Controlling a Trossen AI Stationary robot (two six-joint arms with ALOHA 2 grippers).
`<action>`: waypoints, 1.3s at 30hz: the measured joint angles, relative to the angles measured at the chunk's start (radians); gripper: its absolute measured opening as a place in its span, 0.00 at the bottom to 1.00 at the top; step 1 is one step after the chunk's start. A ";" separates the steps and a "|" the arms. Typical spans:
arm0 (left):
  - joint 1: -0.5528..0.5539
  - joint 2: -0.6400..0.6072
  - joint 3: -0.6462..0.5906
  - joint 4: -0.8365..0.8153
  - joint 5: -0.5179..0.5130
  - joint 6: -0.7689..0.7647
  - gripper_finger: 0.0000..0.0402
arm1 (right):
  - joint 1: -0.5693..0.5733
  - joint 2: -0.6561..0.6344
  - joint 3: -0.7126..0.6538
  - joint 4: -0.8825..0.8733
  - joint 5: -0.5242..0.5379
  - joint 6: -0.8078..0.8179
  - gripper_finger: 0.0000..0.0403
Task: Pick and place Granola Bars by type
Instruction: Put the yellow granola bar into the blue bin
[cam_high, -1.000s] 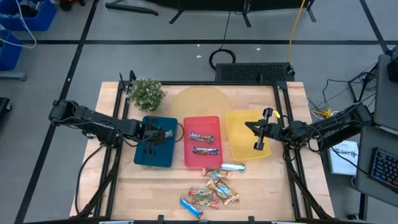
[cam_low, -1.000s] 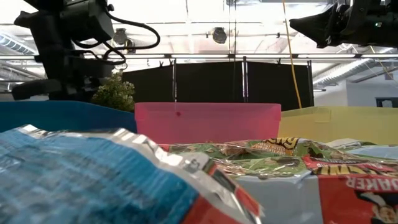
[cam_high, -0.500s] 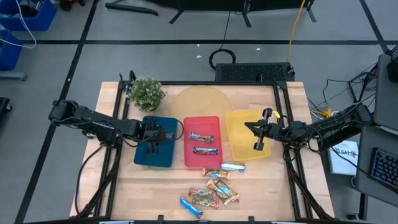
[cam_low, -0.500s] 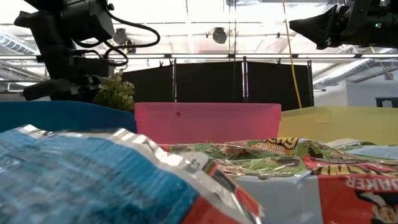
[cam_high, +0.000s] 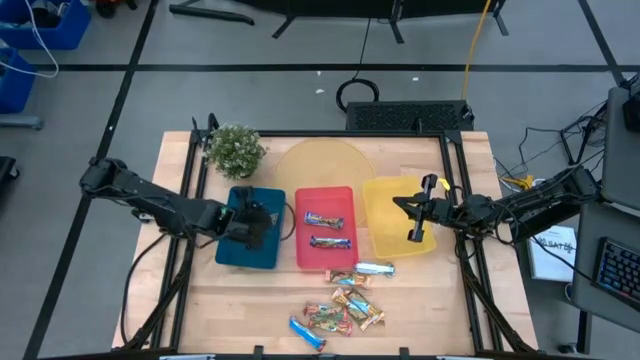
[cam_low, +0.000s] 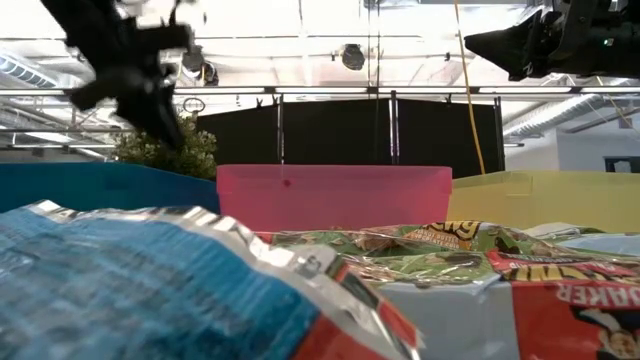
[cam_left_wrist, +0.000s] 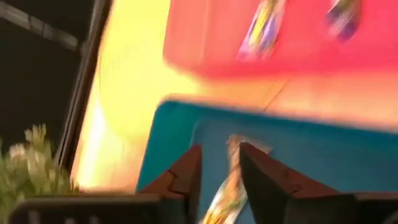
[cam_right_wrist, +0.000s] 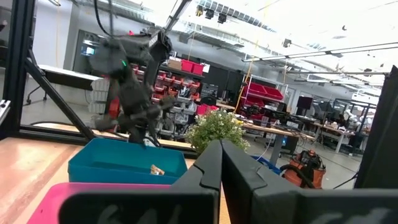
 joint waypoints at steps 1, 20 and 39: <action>-0.025 0.000 0.017 0.012 -0.003 -0.001 0.24 | 0.000 0.000 0.000 0.000 0.000 0.002 0.00; -0.249 -0.296 -0.199 0.348 -0.009 0.163 0.02 | 0.000 0.000 0.000 -0.043 0.000 0.031 0.00; 0.085 -0.783 -0.725 0.984 0.707 0.397 0.01 | 0.000 0.000 0.000 -0.042 -0.003 0.023 0.00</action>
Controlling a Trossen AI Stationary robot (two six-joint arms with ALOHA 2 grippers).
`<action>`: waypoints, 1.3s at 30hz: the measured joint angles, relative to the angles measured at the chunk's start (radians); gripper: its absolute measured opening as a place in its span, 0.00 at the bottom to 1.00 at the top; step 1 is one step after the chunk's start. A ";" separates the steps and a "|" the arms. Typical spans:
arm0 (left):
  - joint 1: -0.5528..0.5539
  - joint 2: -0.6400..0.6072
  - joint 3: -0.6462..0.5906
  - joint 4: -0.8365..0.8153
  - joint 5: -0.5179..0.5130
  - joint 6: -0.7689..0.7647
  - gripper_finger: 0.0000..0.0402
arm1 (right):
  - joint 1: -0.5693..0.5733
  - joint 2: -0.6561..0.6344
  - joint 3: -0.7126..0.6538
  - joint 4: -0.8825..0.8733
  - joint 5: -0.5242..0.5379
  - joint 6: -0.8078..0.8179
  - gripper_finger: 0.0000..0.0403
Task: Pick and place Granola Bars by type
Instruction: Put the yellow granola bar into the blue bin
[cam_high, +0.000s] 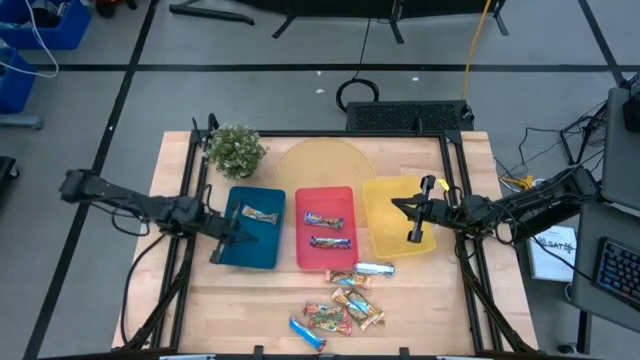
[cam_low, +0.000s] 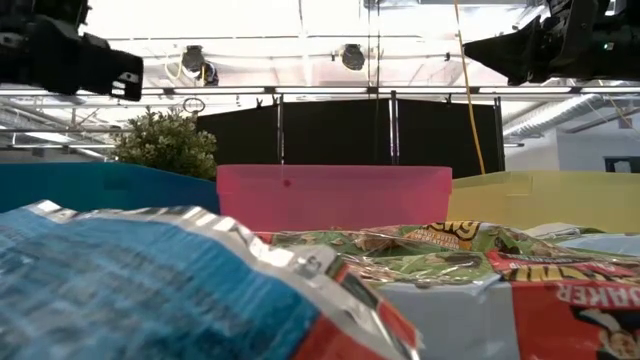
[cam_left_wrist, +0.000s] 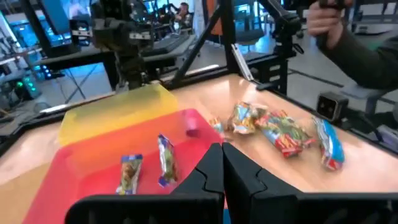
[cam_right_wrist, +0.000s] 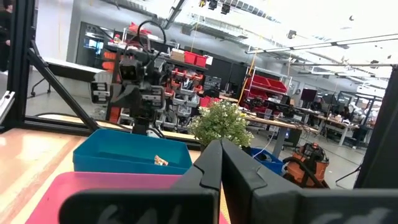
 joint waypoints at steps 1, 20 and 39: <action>0.002 -0.007 -0.018 0.007 0.000 0.003 0.01 | 0.000 0.000 0.000 0.000 0.000 0.000 0.00; 0.002 -0.028 -0.084 -0.037 -0.166 -0.058 0.10 | 0.009 0.064 0.056 0.085 -0.185 0.017 0.00; 0.002 -0.028 -0.083 0.000 -0.475 0.029 0.11 | 0.229 0.815 1.062 -1.055 0.393 0.215 0.00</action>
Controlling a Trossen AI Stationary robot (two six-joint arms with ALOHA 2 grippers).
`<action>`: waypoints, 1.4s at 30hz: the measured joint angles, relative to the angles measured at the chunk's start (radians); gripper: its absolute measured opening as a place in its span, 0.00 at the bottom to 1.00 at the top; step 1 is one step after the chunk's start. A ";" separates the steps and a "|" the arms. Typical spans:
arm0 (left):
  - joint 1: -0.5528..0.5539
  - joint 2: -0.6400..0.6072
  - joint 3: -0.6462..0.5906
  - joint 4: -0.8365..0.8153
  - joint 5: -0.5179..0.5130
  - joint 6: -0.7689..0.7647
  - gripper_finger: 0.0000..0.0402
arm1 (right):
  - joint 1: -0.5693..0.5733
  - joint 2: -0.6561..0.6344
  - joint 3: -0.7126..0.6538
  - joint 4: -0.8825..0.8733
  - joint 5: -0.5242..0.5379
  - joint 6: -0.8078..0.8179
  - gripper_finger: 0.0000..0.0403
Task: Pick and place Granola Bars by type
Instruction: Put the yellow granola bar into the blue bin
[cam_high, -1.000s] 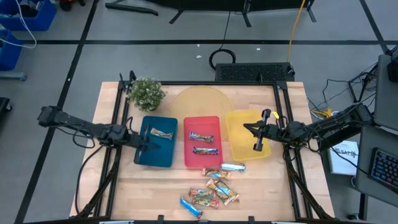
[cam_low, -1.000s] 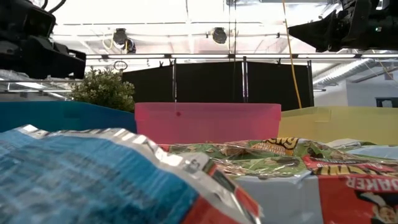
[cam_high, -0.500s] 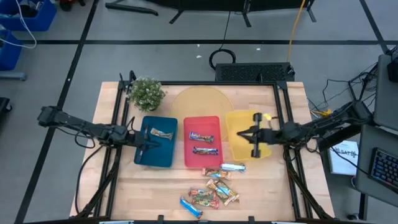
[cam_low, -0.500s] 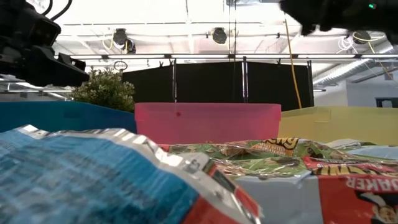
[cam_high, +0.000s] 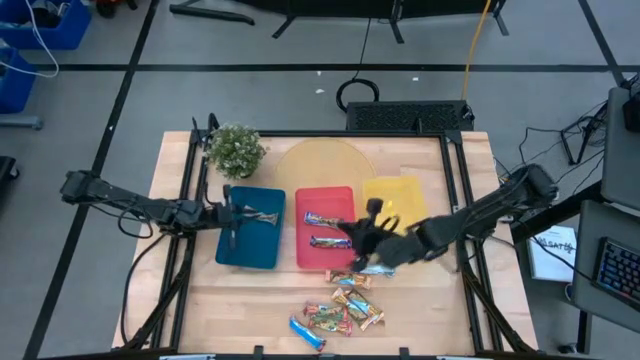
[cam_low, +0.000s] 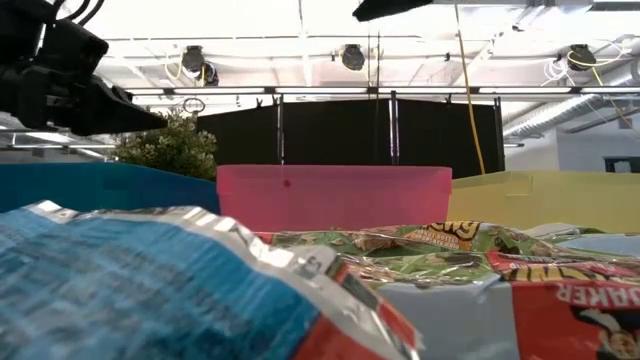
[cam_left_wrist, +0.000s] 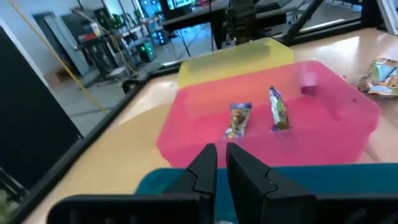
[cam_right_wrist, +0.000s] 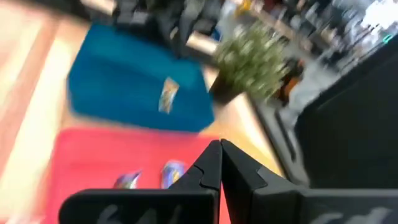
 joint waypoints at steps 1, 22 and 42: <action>0.000 0.000 0.000 0.006 -0.001 0.013 0.11 | 0.014 0.032 0.056 -0.096 -0.003 0.055 0.00; 0.000 -0.001 0.000 0.170 0.000 0.203 0.11 | 0.232 0.462 0.334 -0.660 -0.659 1.017 0.11; 0.000 -0.001 0.000 0.181 0.002 0.236 0.11 | 0.166 0.463 0.195 -0.553 -0.854 1.103 0.40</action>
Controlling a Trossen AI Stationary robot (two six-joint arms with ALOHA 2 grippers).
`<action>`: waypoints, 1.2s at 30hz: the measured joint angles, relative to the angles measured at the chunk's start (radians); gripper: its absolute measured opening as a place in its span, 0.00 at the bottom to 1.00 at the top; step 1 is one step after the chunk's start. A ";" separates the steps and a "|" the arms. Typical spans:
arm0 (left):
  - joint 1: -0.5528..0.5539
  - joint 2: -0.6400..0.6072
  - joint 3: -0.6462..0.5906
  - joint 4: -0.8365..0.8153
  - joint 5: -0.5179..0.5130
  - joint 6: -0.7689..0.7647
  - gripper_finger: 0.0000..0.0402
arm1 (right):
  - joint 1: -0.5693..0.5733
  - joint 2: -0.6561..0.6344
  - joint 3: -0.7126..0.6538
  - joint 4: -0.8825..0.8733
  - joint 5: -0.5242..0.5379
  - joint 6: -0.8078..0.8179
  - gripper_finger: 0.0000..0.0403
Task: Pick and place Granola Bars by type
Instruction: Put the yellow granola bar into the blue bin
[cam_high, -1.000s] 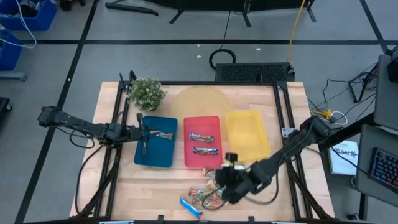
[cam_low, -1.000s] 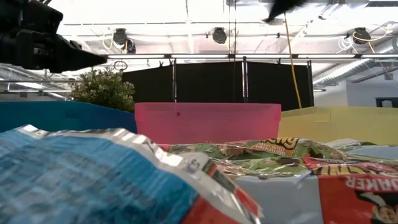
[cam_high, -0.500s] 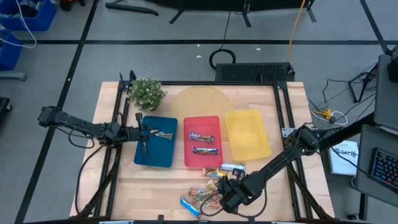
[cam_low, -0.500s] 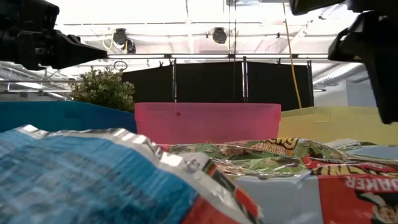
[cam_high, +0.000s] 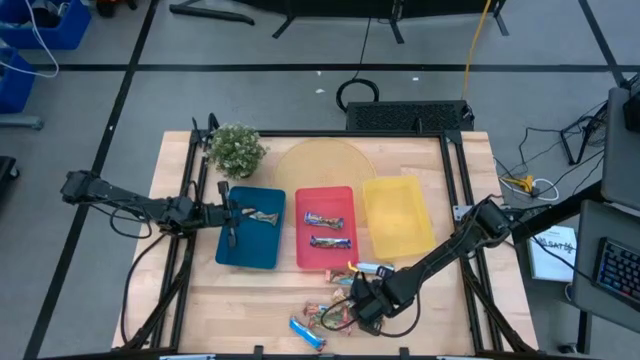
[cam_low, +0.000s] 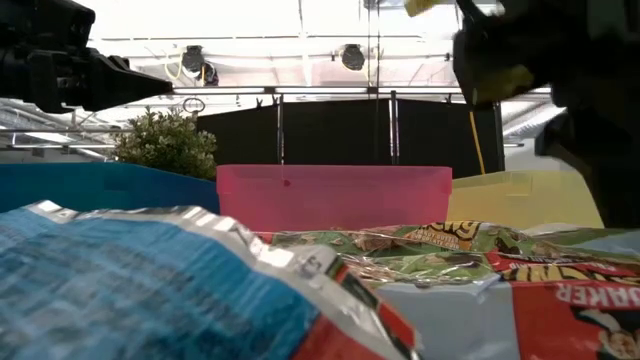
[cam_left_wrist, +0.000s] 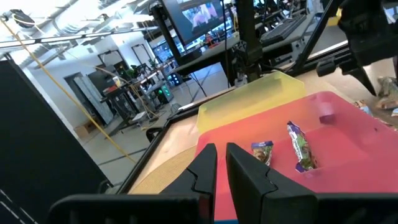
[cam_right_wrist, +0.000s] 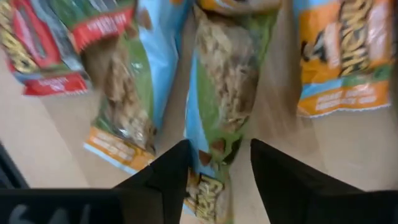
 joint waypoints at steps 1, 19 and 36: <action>0.000 0.000 0.000 0.000 0.000 0.000 0.11 | 0.002 -0.001 -0.016 0.017 -0.005 -0.001 0.40; 0.000 0.000 0.000 -0.026 0.000 -0.064 0.11 | 0.002 -0.009 -0.120 0.084 -0.010 -0.209 0.12; 0.000 0.000 0.000 -0.030 0.000 -0.085 0.11 | -0.017 -0.349 -0.127 0.165 0.181 -0.317 0.09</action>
